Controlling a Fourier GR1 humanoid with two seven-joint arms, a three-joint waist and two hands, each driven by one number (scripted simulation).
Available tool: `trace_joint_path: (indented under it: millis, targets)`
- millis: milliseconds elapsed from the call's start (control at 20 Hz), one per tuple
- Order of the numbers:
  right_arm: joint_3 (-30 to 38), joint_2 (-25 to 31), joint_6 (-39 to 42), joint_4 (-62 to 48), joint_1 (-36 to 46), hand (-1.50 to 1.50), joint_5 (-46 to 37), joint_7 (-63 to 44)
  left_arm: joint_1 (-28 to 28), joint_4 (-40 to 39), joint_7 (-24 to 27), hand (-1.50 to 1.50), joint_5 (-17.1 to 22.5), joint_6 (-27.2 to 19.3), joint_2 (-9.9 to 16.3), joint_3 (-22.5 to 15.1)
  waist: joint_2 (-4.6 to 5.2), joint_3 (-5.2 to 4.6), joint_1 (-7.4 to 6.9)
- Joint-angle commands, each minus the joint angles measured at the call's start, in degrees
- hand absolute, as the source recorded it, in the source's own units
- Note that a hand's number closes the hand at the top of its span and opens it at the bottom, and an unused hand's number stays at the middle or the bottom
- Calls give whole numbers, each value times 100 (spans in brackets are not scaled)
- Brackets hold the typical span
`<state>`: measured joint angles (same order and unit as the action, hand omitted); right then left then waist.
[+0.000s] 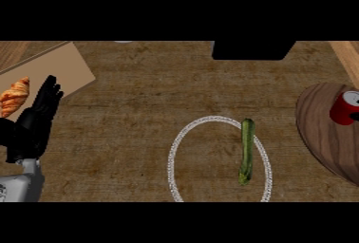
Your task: Pick the can from the placemat and place it in the bowl
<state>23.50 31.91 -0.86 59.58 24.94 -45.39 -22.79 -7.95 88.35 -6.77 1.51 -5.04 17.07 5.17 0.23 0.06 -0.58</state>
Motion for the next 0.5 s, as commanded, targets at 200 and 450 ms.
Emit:
trace_joint_path:
  millis: [200,450]
  targets:
    - [851,71,-99,-784,142,-150,1234,1559,-11,260,-218,0,5,30,58,101,-15,5,13]
    - [1981,-407,-551,-70,200,-150,2589,2024,74,86,-115,0,-120,-112,-51,69,-70,4,233]
